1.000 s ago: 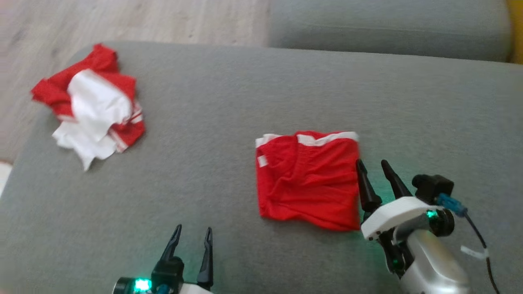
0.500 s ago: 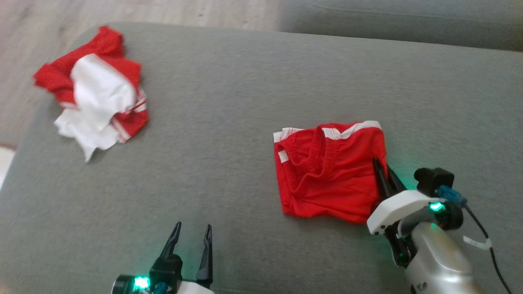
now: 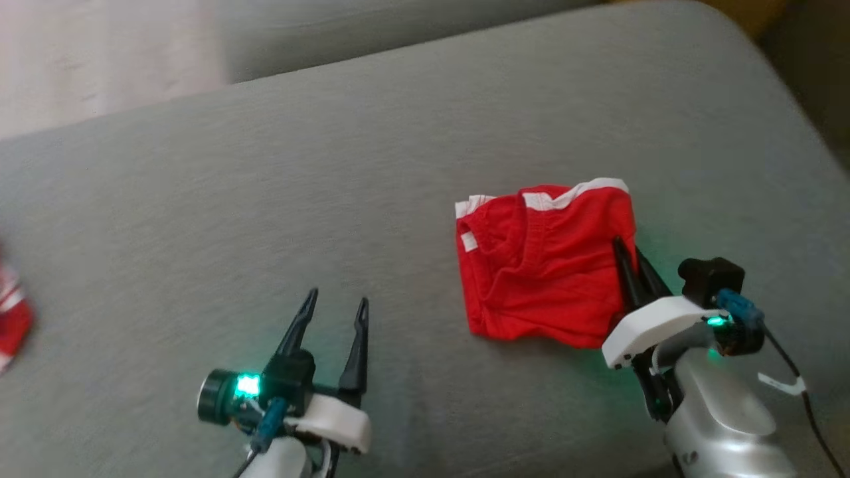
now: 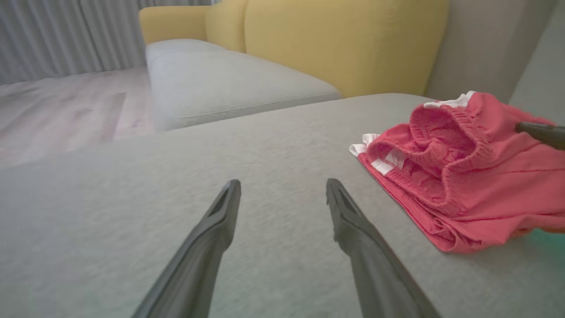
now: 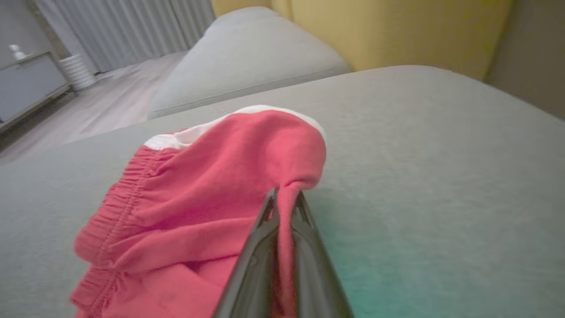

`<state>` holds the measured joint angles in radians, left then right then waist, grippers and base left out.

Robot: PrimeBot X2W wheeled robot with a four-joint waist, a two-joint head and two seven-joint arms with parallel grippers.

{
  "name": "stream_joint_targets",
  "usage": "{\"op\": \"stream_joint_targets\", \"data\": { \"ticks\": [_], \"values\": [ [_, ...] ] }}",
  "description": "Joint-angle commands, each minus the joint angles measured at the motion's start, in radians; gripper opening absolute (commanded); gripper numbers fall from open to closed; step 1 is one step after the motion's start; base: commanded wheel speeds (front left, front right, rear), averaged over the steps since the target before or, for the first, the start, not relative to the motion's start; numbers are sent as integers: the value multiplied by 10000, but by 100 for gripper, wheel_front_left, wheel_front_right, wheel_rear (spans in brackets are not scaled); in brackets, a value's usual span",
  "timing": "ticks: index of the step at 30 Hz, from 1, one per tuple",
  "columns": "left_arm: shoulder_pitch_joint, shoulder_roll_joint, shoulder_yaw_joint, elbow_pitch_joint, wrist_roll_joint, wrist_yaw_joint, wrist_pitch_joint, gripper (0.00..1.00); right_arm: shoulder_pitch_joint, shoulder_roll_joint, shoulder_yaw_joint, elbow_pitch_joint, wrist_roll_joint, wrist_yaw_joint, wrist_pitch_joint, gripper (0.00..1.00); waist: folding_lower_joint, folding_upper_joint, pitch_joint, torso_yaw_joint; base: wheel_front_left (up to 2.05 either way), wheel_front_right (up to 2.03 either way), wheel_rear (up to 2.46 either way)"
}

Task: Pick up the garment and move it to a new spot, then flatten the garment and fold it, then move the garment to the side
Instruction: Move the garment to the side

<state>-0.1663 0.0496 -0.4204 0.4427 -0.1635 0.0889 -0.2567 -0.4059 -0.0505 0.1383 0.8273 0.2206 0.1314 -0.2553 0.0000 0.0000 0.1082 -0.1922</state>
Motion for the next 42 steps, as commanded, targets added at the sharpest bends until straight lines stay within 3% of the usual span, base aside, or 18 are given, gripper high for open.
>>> {"op": "stream_joint_targets", "data": {
  "ticks": [1,5,12,22,26,32,33,34,38,42],
  "values": [
    [-490,7,151,-295,-78,20,-51,100,-386,3,202,-424,69,-7,-64,0,0,0,422,-1915,0,0,0],
    [-666,7,-7,-217,-10,-42,-51,100,-336,3,208,-560,99,-7,-64,0,0,0,666,-2551,0,0,0],
    [-857,7,26,12,200,-118,-51,100,-675,-67,192,-675,-487,-7,-64,0,0,0,1132,-2642,0,0,0],
    [-1161,109,389,91,831,-384,-51,100,-2845,-1496,-649,-88,-1737,-7,-65,0,0,0,2121,-1427,0,0,0],
    [-1292,111,406,23,993,-463,-51,100,-3848,-2290,-1587,877,-2470,-7,-63,0,0,0,2535,-811,0,0,0],
    [-1546,134,474,-139,1169,-492,-51,100,-4650,-3672,-3777,2078,-3882,-7,119,0,0,0,2990,-16,0,0,0],
    [-1559,140,501,-151,1180,-484,-51,100,-4673,-3818,-4206,2163,-4160,-7,165,32,0,0,3018,69,0,0,0],
    [-1564,145,539,-163,1183,-470,-51,100,-4704,-3866,-4667,2192,-4359,-7,172,100,0,0,3032,137,0,0,0],
    [-1481,135,736,-211,1125,-383,-51,100,-4816,-3483,-5761,1831,-5070,-7,5,100,0,0,2902,265,0,0,0],
    [-1302,115,922,-264,1050,-299,-51,100,-4851,-2550,-5551,722,-5238,-7,-56,100,0,0,2570,299,0,0,0]
  ]
}}
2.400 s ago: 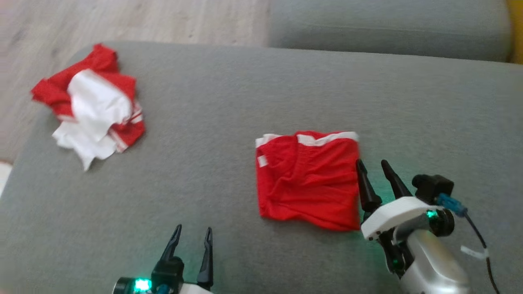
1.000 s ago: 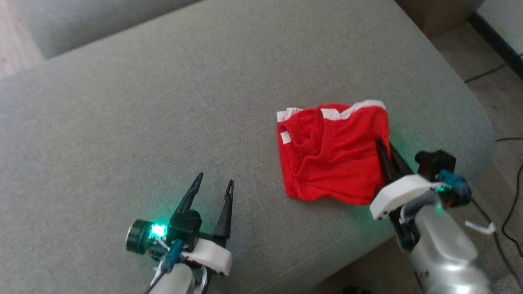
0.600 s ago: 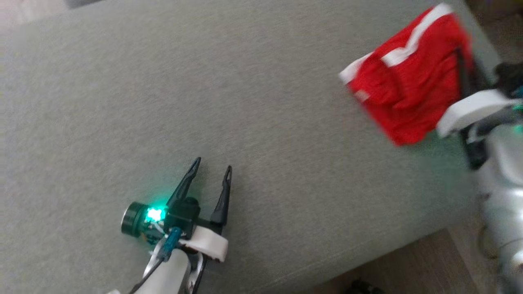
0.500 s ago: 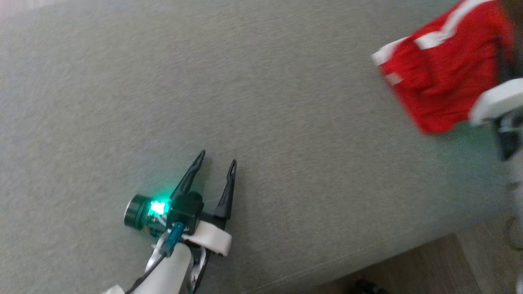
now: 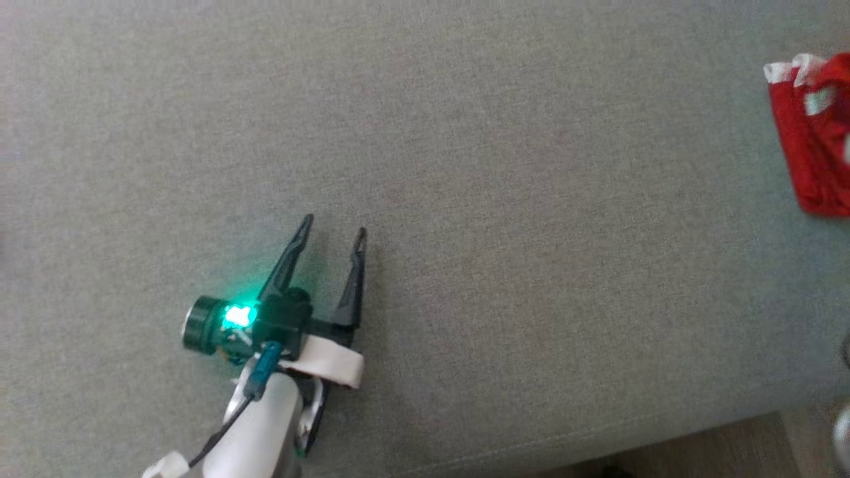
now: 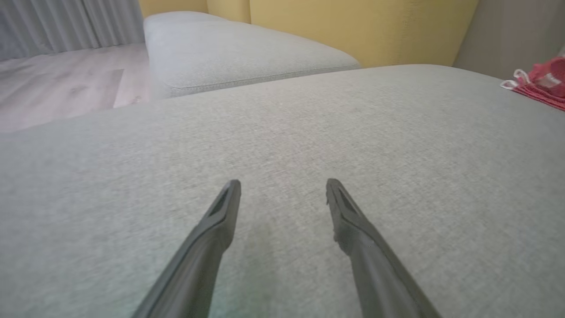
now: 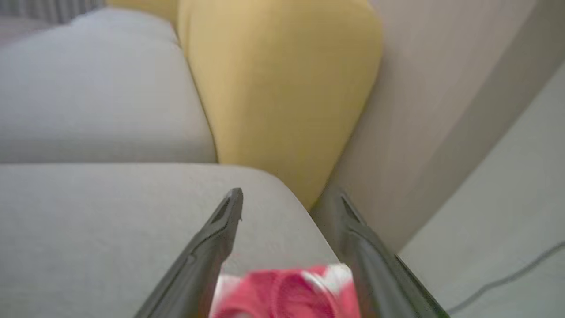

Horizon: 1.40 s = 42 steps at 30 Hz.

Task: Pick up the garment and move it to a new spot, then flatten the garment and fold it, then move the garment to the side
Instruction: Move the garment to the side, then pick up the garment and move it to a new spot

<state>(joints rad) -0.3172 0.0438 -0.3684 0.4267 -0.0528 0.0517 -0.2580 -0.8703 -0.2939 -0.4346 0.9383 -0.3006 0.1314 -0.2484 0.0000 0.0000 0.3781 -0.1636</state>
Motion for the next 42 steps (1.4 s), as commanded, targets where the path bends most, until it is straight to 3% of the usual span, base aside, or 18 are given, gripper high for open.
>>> {"op": "stream_joint_targets", "data": {
  "ticks": [1,5,17,30,42],
  "values": [
    [259,166,457,-126,-81,107,-38,100,-113,173,359,-768,128,-7,-127,100,0,0,-241,32,0,0,0],
    [516,132,622,-218,-158,251,-38,100,678,1130,1434,-1993,994,-7,-130,100,0,0,-762,229,0,0,0],
    [1321,73,896,-242,-441,505,-38,100,4320,2234,3692,-3314,3340,-7,-132,100,0,0,-2283,1523,0,0,0],
    [2289,66,1555,1,-649,714,-38,100,6356,2433,4445,-3809,4797,-7,-133,100,0,0,-3606,2079,0,0,0],
    [2592,65,2017,-96,-773,781,-38,100,6808,2435,4830,-3841,5228,-7,-133,100,0,0,-3756,2226,0,0,0]
  ]
}}
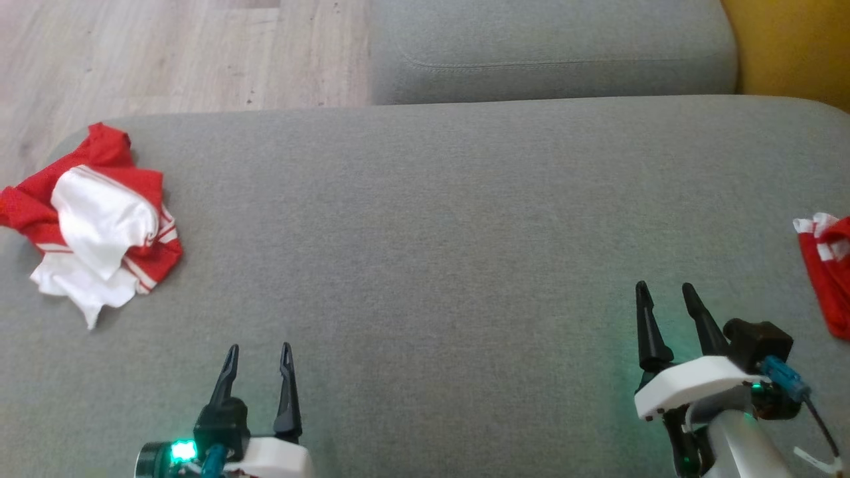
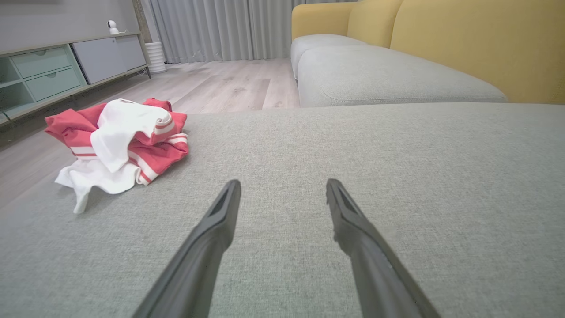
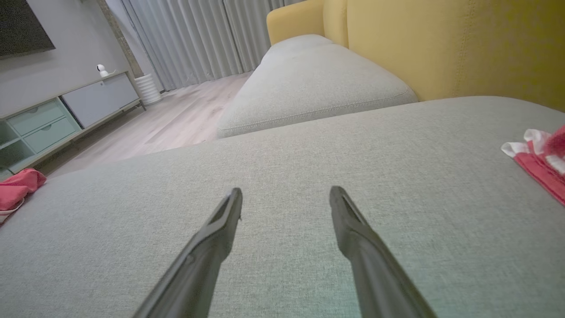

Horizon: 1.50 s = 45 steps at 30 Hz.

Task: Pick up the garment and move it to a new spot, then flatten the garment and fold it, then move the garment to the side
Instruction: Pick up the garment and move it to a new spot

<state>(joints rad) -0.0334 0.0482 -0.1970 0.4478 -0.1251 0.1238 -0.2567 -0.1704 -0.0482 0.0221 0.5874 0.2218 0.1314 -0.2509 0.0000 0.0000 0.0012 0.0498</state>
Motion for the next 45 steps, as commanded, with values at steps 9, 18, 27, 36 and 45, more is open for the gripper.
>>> {"op": "stream_joint_targets", "data": {
  "ticks": [9,18,27,36,45],
  "values": [
    [-322,21,147,-310,-78,70,-51,100,74,-21,376,-359,109,-7,-108,100,0,0,108,2102,0,0,0],
    [210,100,1035,-281,65,86,-51,100,31,-21,932,-170,556,-7,-108,100,0,0,116,3948,0,0,0],
    [267,196,2072,-199,65,-145,-51,100,-263,-20,1345,-68,495,-7,-109,100,0,0,566,4024,0,0,0],
    [-1884,1062,3098,369,-78,-766,-51,100,-744,-20,1248,-300,-181,-7,-109,100,0,0,1771,3145,0,0,0],
    [-5256,1896,3348,1758,-503,-1870,-51,100,-1589,-81,1347,-874,-920,-7,-109,100,0,0,3612,2183,0,0,0]
  ]
}}
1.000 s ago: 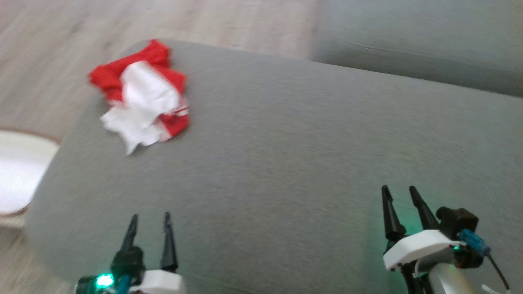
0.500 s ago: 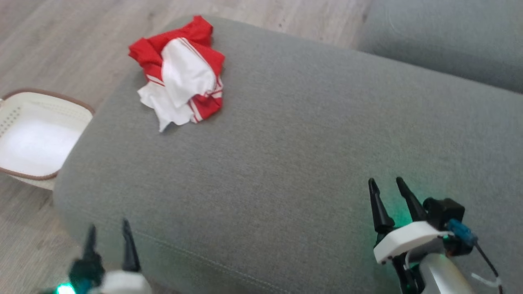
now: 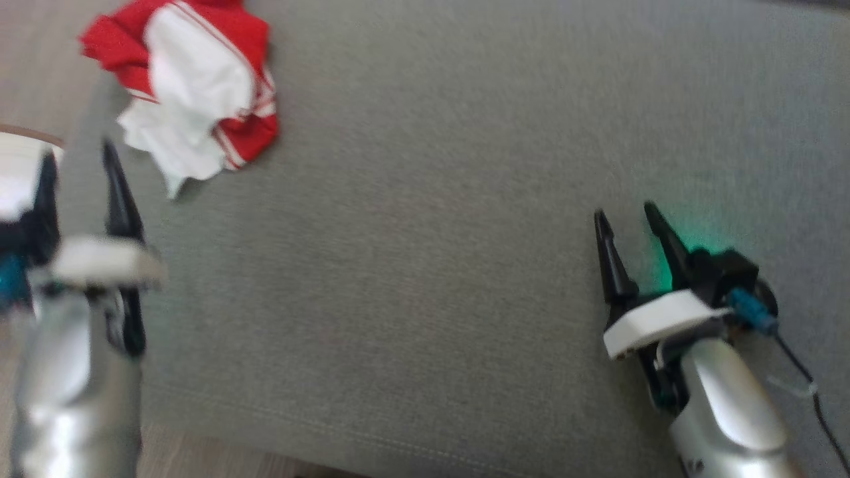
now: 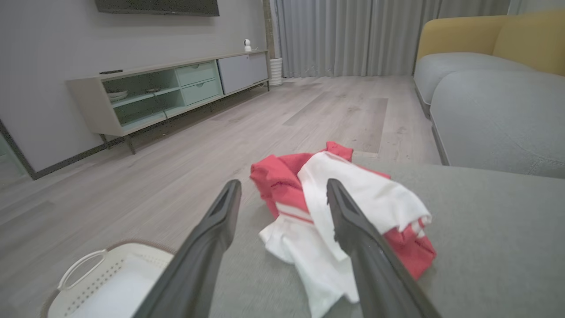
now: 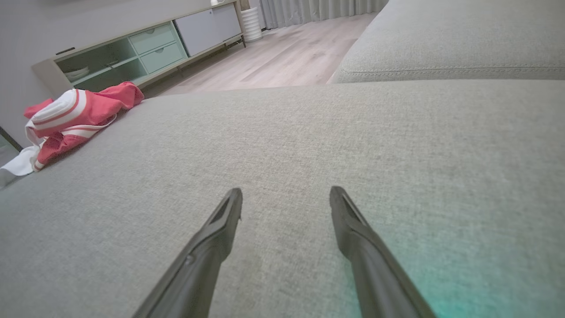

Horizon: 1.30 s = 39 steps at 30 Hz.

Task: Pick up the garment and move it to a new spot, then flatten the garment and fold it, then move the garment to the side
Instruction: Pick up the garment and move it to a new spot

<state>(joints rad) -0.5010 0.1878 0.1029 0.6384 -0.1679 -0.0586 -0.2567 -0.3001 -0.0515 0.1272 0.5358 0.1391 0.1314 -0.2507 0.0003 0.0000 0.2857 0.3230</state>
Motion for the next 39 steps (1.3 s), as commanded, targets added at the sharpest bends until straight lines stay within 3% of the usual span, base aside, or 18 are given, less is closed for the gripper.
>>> {"op": "stream_joint_targets", "data": {
  "ticks": [1,11,20,21,22,26,31,39],
  "values": [
    [-978,549,326,59,-112,-131,-51,100,-401,-95,329,-433,-148,-7,-111,100,-3,0,948,-637,0,0,0],
    [-3529,972,-166,2666,-516,-636,141,100,-921,-232,216,-968,-234,-7,-111,100,-3,0,2029,-1394,0,0,0],
    [-4411,1208,-257,5043,-1041,-690,1652,100,-1209,-187,105,-1403,-283,-7,-111,100,-3,0,2675,-1991,0,0,0],
    [-4447,1244,-300,5146,-1010,-685,1589,67,-1226,-181,80,-1410,-279,-7,-111,100,-3,0,2672,-2022,0,0,0],
    [-4464,1292,-352,5228,-961,-660,1474,0,-1237,-173,72,-1402,-268,-7,-111,100,-3,0,2643,-2055,0,0,0],
    [-4800,1574,-633,5270,-723,-641,759,0,-1206,-107,-65,-1272,-163,-7,-111,100,-3,0,2227,-2093,0,0,0],
    [-5450,1832,-1153,4354,-366,-685,99,0,-1061,-33,-92,-1119,37,-7,-111,100,-3,0,1474,-2205,0,0,0],
    [-5891,1460,-2943,2049,-398,-717,-39,0,-714,8,234,-890,937,-7,-111,100,-3,0,103,-3143,0,0,0]
  ]
}}
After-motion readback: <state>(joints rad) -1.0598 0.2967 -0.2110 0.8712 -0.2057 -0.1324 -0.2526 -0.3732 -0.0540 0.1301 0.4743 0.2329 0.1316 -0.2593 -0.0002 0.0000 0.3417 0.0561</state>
